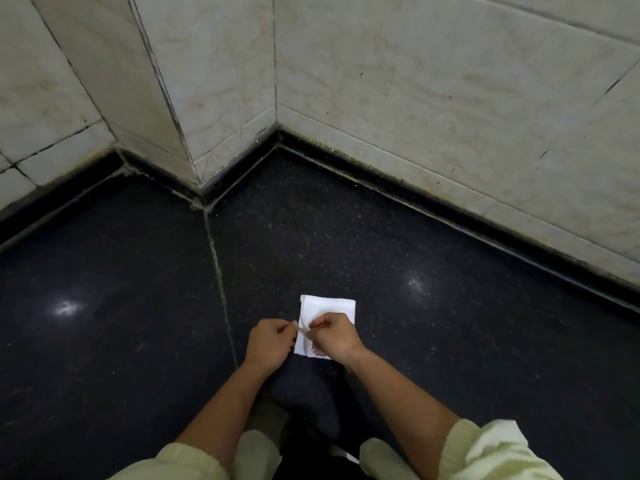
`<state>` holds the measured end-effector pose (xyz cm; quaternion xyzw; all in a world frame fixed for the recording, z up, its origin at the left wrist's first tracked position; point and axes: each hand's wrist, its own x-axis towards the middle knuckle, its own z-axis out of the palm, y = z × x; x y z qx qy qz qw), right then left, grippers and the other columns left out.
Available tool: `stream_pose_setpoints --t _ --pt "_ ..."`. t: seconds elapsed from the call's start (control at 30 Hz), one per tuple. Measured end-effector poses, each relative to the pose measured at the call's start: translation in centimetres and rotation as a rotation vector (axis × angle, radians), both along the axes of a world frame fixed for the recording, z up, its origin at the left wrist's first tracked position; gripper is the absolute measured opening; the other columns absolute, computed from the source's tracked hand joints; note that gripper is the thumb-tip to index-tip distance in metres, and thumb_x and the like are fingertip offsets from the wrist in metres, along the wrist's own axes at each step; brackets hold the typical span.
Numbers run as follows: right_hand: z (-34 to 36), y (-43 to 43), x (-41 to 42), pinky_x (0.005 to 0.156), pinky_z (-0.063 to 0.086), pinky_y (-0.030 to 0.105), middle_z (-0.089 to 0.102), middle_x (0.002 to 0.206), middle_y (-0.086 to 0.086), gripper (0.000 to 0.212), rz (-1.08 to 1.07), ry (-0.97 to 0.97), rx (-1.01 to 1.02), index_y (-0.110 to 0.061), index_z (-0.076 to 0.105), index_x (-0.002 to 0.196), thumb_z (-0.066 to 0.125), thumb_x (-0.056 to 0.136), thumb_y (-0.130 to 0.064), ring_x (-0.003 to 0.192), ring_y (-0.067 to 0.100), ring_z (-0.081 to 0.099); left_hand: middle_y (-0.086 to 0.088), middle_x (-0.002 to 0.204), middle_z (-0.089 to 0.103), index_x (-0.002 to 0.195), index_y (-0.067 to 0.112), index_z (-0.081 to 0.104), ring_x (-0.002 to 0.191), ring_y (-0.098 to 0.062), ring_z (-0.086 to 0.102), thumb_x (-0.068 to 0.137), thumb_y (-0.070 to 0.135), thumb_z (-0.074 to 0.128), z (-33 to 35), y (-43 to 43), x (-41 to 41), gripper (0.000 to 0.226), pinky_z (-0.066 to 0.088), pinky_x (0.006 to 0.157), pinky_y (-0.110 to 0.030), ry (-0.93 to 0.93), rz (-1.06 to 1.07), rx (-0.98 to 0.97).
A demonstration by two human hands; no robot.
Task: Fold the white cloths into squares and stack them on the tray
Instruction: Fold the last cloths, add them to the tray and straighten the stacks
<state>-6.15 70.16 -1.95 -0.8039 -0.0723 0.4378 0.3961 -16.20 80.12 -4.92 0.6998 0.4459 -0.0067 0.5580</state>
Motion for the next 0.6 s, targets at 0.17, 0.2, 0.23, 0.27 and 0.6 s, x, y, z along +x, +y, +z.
stream_pose_setpoints --t 0.17,0.2,0.23,0.27,0.6 --pt "0.2 -0.4 0.1 0.056 0.051 0.021 0.064 0.073 0.001 0.006 0.008 0.065 0.019 -0.010 0.069 0.085 0.063 0.085 -0.011 0.064 0.011 0.061 -0.014 0.075 0.072 0.079 -0.001 0.073 0.074 -0.027 0.070 0.091 0.032 0.059 0.7 0.2 0.4 0.037 0.058 0.076 -0.046 0.026 0.003 0.011" --pt "0.4 -0.5 0.3 0.055 0.050 0.020 0.063 0.072 0.001 0.007 0.004 0.062 0.015 -0.011 0.068 0.082 0.062 0.085 -0.011 0.062 0.011 0.061 -0.012 0.074 0.073 0.079 0.001 0.074 0.074 -0.026 0.070 0.089 0.031 0.062 1.0 0.3 0.6 0.034 0.058 0.076 -0.044 0.031 -0.003 0.009" --pt "0.6 -0.7 0.7 0.053 0.049 0.020 0.063 0.071 0.001 0.009 -0.004 0.050 0.012 -0.012 0.068 0.079 0.061 0.085 -0.010 0.060 0.011 0.060 -0.010 0.073 0.073 0.077 0.004 0.075 0.073 -0.024 0.071 0.088 0.028 0.065 1.2 0.4 0.7 0.028 0.058 0.076 -0.042 0.035 -0.009 0.003" --pt "0.7 -0.9 1.1 0.051 0.047 0.020 0.063 0.071 0.002 0.012 -0.017 0.034 0.009 -0.012 0.067 0.078 0.059 0.086 -0.008 0.058 0.011 0.059 -0.008 0.072 0.073 0.074 0.008 0.075 0.072 -0.021 0.071 0.087 0.026 0.066 1.3 0.5 0.8 0.023 0.059 0.077 -0.041 0.033 -0.002 -0.002" --pt "0.7 -5.0 4.8 0.058 0.054 0.030 0.069 0.078 0.010 0.014 -0.217 -0.099 -0.080 -0.009 0.066 0.075 0.056 0.084 -0.005 0.067 0.019 0.064 -0.014 0.080 0.072 0.068 0.007 0.067 0.074 -0.025 0.070 0.086 0.015 0.065 2.6 0.9 1.9 0.020 0.060 0.075 -0.038 0.076 0.142 -0.084"
